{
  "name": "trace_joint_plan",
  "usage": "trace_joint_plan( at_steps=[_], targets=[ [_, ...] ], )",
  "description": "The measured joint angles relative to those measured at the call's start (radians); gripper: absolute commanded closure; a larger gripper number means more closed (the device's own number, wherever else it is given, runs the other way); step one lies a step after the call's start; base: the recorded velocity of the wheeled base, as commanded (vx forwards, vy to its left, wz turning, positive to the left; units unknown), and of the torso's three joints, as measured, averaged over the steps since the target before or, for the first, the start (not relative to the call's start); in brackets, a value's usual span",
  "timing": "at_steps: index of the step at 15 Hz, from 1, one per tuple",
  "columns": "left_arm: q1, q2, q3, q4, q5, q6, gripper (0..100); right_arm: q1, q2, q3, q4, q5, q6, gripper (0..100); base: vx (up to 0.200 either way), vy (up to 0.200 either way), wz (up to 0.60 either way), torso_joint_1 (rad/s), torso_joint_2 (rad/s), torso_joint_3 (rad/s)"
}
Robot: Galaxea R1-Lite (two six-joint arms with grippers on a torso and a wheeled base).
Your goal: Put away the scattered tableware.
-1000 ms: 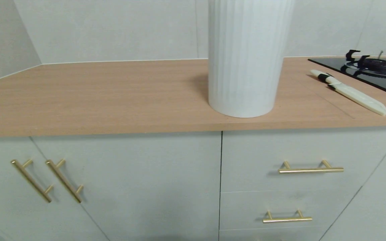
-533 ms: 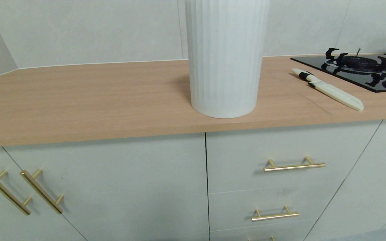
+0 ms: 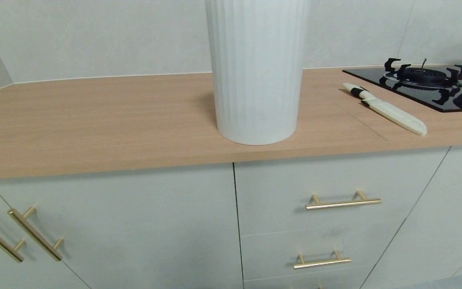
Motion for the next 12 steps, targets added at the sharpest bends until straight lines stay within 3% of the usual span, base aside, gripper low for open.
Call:
trace_joint_plan(
  at_steps=[2,9,12],
  targets=[
    [0.000,0.000,0.000,0.000,0.000,0.000,0,0.000,0.000,0.000,0.000,0.000,0.000,0,0.000,-0.200,0.00,0.005,0.01,-0.005],
    [0.000,0.000,0.000,0.000,0.000,0.000,0,0.000,0.000,0.000,0.000,0.000,-0.001,0,0.000,0.000,0.00,0.000,0.00,0.000],
    [0.000,0.000,0.000,0.000,0.000,-0.004,0,-0.001,0.000,0.000,-0.001,0.000,-0.001,0,0.133,0.000,0.00,0.005,0.00,0.003]
  ],
)
